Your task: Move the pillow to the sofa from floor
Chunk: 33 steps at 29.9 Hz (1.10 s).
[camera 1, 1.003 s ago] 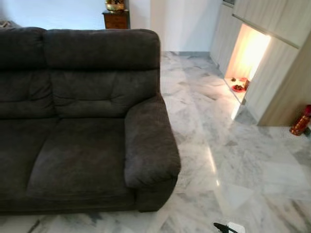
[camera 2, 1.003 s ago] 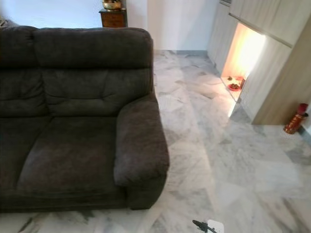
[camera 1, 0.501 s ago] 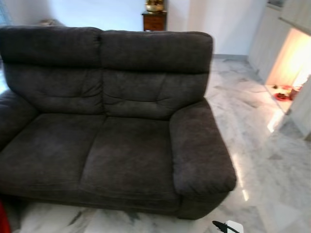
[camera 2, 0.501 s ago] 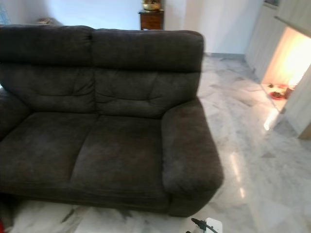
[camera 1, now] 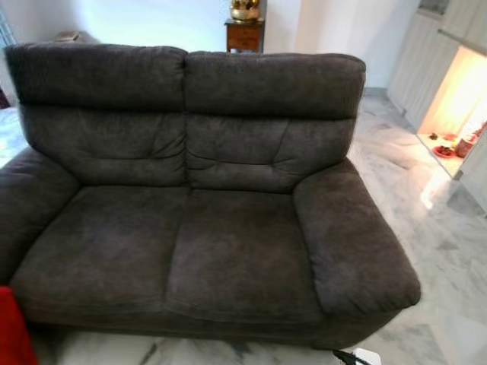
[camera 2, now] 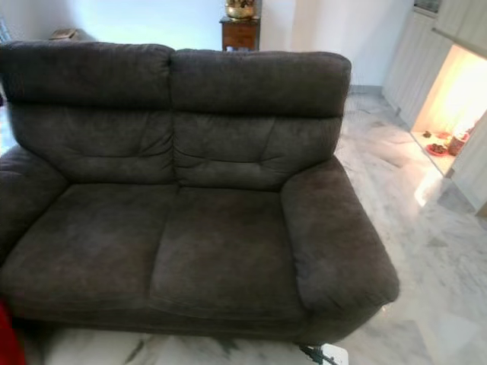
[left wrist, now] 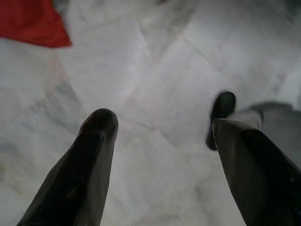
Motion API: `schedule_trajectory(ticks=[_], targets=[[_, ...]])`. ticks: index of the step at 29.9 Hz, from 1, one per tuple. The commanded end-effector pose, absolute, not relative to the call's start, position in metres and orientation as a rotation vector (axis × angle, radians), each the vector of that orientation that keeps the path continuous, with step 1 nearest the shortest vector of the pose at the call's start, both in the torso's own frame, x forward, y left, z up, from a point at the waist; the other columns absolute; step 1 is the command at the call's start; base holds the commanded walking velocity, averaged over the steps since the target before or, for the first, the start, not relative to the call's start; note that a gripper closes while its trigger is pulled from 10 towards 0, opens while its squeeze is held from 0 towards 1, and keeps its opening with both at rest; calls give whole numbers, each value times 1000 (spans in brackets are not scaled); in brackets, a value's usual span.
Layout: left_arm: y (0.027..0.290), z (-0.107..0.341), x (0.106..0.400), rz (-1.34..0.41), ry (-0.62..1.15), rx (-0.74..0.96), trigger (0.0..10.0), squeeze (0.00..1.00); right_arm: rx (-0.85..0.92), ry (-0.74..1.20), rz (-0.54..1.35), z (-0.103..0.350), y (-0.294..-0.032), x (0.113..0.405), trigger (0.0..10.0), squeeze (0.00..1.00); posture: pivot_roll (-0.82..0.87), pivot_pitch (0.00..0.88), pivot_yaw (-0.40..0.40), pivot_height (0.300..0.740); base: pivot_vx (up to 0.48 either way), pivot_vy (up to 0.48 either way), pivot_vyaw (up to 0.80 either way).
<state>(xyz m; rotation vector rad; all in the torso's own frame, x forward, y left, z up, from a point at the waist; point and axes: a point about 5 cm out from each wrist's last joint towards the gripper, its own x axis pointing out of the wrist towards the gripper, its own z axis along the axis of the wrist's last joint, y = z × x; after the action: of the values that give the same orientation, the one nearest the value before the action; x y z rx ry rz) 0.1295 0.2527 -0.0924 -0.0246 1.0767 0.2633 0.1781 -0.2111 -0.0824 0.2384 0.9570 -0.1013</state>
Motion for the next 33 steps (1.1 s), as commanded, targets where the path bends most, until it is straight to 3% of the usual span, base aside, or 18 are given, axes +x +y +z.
schedule_trajectory(ticks=[1, 13, 33], targets=[[251, -96, 120, 255, 1114, -18, 10000, 0, 232, 959, -106, -83, -212, 177, 10000, 0, 56, 0, 27, 740, 0, 469, 800], [252, -96, 120, 257, 1113, -17, 10000, 0, 253, 955, -106, -83, -211, 177, 10000, 0, 56, 0, 31, 740, 0, 468, 774], [252, -96, 120, 257, 1112, -20, 10000, 0, 287, 946, -136, -83, -210, 177, 10000, 0, 57, 0, 30, 740, 0, 466, 0]])
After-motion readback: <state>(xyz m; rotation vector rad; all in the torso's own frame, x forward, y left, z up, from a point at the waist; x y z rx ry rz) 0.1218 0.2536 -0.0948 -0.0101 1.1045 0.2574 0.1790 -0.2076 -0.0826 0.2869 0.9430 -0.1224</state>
